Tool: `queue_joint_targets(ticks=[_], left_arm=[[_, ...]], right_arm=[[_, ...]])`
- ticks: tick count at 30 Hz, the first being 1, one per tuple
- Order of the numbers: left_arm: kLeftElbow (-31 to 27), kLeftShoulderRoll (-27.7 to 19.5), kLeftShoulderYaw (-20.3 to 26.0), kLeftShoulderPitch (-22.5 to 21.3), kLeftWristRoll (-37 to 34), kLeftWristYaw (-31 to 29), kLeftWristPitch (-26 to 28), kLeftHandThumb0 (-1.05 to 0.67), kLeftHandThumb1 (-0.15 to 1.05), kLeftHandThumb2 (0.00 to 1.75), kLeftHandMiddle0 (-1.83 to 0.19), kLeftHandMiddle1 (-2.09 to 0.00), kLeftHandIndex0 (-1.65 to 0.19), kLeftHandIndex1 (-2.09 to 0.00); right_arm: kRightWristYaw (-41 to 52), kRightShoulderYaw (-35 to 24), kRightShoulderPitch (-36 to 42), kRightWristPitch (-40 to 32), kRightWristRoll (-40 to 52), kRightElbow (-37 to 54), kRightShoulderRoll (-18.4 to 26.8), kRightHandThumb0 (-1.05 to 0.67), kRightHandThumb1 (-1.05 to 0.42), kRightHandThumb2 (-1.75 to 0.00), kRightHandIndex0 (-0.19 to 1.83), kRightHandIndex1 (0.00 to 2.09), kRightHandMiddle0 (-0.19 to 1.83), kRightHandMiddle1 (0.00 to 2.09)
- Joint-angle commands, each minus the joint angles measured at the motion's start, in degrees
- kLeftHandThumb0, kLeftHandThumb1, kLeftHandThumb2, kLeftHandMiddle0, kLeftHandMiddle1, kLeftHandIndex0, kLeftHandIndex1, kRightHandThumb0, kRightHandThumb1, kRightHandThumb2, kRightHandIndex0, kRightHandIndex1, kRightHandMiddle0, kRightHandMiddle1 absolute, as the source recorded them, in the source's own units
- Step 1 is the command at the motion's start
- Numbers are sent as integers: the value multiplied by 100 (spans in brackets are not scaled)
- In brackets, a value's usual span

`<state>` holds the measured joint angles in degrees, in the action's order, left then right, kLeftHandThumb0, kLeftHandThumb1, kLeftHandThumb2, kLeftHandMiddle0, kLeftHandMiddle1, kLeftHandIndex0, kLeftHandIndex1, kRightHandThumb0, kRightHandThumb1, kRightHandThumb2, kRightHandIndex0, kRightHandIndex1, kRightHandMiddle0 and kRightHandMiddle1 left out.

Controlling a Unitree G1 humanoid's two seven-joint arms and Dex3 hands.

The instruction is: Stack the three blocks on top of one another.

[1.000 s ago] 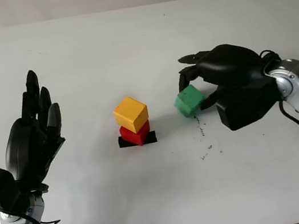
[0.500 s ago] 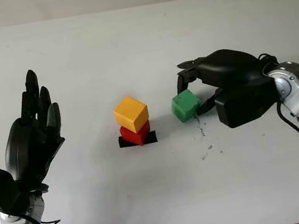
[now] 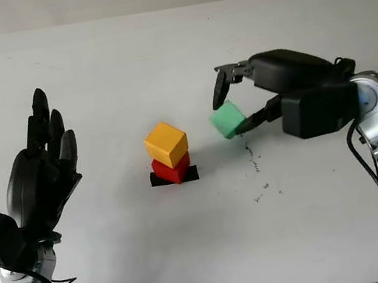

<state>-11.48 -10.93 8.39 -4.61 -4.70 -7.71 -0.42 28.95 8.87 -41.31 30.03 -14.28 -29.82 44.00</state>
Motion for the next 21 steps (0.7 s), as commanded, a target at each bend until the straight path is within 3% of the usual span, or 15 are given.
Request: queue_joint_targets(ticks=[1,11,21], left_arm=[[11,-35,-6,12,21,-13,-57,-69,105,57,19,0,19,0],[46,-27,3,-8,2,-33,-57,-69,105,57,19,0,19,0],[84,-34,4,-72,14,-18,-51,-69,105,58,19,0,19,0]], right_arm=[[13,-151,17,-40,119,184,-33,-42,-96,-5,25,6,36,147],[77,-410,-152,-410,331,576,-105,-35,-94,-5,26,6,35,149],[1125,-577,-882,-2057,1359,1186,-324,-35,-93,-5,23,5,36,154]])
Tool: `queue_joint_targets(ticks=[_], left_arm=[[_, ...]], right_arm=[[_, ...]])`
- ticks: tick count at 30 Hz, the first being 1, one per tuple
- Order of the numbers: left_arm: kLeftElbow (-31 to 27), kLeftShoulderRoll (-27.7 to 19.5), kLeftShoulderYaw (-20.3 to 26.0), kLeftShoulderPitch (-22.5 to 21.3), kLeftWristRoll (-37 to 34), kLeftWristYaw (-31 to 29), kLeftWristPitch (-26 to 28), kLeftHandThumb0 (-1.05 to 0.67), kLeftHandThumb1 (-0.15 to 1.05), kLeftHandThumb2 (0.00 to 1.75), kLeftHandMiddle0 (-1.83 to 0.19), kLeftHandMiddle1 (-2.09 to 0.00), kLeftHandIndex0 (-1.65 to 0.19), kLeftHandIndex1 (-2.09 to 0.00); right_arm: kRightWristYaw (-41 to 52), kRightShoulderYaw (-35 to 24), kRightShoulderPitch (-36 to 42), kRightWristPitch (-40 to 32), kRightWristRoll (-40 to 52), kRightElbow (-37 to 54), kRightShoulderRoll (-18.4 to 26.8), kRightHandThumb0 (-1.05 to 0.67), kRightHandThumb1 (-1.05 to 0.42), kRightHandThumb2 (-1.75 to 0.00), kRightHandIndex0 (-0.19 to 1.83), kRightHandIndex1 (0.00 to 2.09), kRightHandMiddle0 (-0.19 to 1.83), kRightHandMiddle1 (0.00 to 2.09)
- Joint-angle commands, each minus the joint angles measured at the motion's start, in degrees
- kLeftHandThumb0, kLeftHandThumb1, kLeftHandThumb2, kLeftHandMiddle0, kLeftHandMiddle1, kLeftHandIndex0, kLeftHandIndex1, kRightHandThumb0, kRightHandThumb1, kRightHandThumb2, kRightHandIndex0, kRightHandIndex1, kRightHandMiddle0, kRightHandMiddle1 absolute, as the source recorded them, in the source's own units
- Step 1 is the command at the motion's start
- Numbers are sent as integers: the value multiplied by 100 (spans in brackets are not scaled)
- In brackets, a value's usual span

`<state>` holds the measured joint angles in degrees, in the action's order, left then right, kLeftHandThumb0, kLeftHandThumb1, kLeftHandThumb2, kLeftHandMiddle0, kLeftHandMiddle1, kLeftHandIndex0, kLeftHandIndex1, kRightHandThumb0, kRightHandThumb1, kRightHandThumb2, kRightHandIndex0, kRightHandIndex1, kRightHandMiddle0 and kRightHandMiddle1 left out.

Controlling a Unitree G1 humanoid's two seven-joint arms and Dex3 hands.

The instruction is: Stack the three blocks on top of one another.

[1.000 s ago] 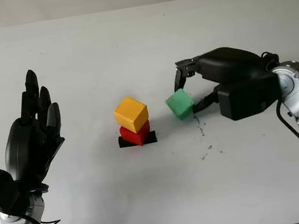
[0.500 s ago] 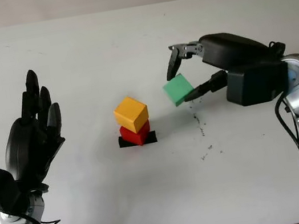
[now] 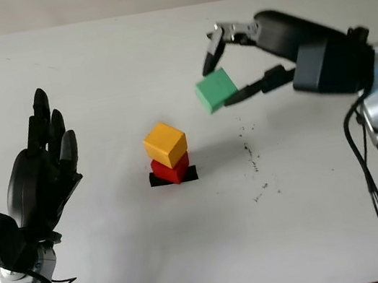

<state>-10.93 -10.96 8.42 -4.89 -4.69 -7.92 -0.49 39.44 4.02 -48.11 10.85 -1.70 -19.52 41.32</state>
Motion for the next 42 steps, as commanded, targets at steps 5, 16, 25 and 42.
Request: queue_joint_targets(ticks=[5,16,25,42], left_arm=[[-23,-20,-1,-66,30,43,-5,-69,105,57,19,0,19,0],[-110,28,-39,-56,20,131,110,-70,105,55,19,0,19,0],[-77,16,-53,8,3,77,-11,-69,105,57,19,0,19,0],[-35,10,-44,62,34,61,-83,-70,105,56,19,0,19,0]], right_arm=[[771,5,-862,-889,451,175,-230,-33,-92,-5,21,4,34,162],[1776,360,-1701,-1505,444,-93,-543,-43,-92,-6,24,6,36,172],[2093,632,-1652,-1456,251,-290,-755,-44,-93,-6,26,6,34,170],[2212,772,-1365,-1264,114,-722,-1060,-47,-96,-6,25,5,29,170]])
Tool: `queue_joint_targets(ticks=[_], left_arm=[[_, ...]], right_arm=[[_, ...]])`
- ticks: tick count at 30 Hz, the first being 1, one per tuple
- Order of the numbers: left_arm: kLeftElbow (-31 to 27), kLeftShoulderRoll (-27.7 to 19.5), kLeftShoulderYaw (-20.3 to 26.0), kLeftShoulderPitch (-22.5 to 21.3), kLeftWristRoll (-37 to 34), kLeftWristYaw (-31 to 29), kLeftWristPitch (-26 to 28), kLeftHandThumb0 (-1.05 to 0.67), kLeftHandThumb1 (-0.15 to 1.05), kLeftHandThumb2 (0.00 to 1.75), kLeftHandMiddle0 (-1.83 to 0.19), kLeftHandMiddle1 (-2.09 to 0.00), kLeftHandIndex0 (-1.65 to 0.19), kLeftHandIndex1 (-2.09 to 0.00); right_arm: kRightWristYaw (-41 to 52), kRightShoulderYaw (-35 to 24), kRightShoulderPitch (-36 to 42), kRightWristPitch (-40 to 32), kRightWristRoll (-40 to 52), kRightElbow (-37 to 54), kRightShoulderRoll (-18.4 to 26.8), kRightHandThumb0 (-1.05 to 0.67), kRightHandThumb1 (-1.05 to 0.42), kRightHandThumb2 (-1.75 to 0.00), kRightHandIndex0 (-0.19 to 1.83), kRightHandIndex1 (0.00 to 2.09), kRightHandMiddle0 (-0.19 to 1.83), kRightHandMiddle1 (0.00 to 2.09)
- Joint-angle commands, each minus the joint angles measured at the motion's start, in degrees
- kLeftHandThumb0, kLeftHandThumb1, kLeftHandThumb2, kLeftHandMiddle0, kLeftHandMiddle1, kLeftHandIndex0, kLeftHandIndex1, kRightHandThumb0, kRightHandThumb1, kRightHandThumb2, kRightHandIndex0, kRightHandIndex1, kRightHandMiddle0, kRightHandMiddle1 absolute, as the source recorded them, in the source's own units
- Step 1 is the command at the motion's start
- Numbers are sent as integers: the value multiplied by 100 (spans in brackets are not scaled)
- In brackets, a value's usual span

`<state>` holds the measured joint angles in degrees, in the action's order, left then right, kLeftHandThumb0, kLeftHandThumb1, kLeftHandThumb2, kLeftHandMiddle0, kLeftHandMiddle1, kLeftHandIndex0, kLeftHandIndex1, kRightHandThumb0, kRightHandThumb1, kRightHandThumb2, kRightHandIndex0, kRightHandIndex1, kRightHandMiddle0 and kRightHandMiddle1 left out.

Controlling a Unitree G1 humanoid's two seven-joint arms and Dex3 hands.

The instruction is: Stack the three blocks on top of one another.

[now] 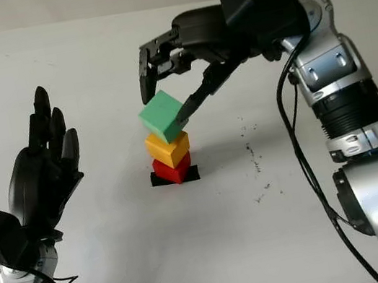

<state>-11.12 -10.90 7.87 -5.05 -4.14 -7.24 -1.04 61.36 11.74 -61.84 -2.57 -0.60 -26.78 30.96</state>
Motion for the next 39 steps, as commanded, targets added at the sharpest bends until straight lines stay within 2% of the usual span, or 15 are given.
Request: queue_joint_targets(ticks=[1,23,26,27,29,32,35,39], left_arm=[[-19,7,8,76,-22,-5,-22,-70,105,56,19,0,19,0],[-93,13,44,104,-81,16,47,-70,105,55,19,0,19,0],[-49,-3,53,96,-97,5,-12,-69,105,55,19,0,19,0],[-49,-7,54,96,-99,4,-7,-68,105,56,19,0,19,0],[-63,-4,49,100,-94,10,7,-68,105,56,19,0,19,0],[-40,-16,45,79,-80,8,5,-68,105,56,19,0,19,0],[-14,-29,45,72,-65,1,-12,-68,105,56,19,0,19,0],[0,-21,52,60,-106,-21,-21,-68,105,56,19,0,19,0]], right_arm=[[6,3,21,104,-11,-10,-37,-47,-96,-6,26,6,29,171],[64,12,182,219,-106,-22,-40,-48,-96,-5,23,4,28,170],[2,-14,232,268,-133,129,6,-49,-95,-5,20,3,25,165],[-37,-14,251,313,-167,182,27,-57,-91,-4,17,2,15,153],[-132,8,288,402,-281,292,81,-63,-89,-5,14,1,9,142],[-201,11,348,470,-401,466,139,-70,-84,-5,5,1,0,113],[-205,46,383,377,-532,700,223,-77,-83,-5,-7,2,-6,71],[-44,16,410,290,-503,964,337,-88,-85,-6,-18,0,-18,30]])
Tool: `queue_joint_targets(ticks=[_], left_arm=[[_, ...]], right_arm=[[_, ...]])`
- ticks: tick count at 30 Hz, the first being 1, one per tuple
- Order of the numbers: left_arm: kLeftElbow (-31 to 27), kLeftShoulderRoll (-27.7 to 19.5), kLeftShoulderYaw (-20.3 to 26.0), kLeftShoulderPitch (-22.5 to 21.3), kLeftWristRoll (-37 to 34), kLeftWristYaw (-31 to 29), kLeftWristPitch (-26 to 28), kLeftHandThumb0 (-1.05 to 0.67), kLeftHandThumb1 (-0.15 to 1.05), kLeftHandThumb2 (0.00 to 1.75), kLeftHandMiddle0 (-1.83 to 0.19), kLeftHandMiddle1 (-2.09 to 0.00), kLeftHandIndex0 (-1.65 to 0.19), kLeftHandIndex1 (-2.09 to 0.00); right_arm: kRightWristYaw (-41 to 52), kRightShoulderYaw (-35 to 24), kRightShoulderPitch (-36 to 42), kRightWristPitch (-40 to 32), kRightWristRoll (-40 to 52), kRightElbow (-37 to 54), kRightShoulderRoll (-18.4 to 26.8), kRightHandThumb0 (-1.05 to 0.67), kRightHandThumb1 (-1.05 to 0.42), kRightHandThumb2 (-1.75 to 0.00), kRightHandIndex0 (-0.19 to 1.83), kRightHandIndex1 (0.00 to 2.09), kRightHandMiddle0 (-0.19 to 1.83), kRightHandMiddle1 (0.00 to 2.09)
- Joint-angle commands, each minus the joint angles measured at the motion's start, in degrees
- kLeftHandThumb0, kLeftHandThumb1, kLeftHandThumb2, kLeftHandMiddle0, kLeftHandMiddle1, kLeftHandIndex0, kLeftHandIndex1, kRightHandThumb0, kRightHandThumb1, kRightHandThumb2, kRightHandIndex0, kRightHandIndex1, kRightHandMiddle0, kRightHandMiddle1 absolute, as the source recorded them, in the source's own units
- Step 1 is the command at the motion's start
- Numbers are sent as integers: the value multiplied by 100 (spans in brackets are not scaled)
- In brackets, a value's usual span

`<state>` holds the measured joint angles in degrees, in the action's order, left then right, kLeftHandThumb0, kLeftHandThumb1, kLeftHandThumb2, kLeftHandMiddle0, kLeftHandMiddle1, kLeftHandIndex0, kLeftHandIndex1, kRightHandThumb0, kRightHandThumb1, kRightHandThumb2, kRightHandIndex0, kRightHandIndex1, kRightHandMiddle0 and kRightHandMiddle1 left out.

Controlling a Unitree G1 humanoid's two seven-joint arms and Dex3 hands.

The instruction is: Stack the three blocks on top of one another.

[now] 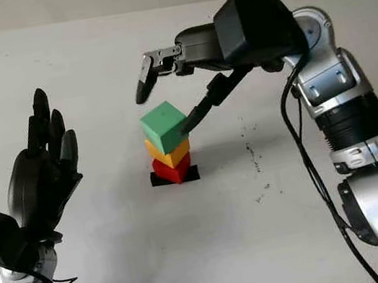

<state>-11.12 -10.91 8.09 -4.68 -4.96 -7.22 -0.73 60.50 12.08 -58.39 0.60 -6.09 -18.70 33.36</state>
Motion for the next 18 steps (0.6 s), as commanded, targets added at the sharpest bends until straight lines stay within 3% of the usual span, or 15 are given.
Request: queue_joint_targets(ticks=[1,4,12,15,16,18], left_arm=[[6,-14,34,19,-30,-18,-47,-68,105,56,19,0,19,0],[58,4,45,-7,-50,-4,-80,-68,105,56,19,0,19,0],[187,-5,31,-65,-25,9,-162,-69,105,56,19,0,19,0],[197,5,31,-64,-29,26,-157,-70,105,55,19,0,19,0],[201,-6,31,-61,-32,13,-156,-71,105,55,19,0,19,0],[220,-17,37,-53,-26,9,-167,-71,105,55,19,0,19,0]], right_arm=[[73,-50,75,-110,82,235,128,-90,-86,-6,-19,0,-18,23],[74,-212,132,-232,276,395,163,-94,-88,-6,-19,0,-19,3],[-630,-934,592,-249,814,527,109,-98,-99,-9,-19,0,-19,0],[-1468,-1343,1261,-177,878,786,-38,-97,-104,-34,-19,0,-19,0],[-1703,-1421,1465,-65,862,865,-77,-90,-104,-50,-19,0,-19,0],[-2208,-1581,1886,-40,859,1086,-208,-87,-105,-61,-19,0,-19,0]])
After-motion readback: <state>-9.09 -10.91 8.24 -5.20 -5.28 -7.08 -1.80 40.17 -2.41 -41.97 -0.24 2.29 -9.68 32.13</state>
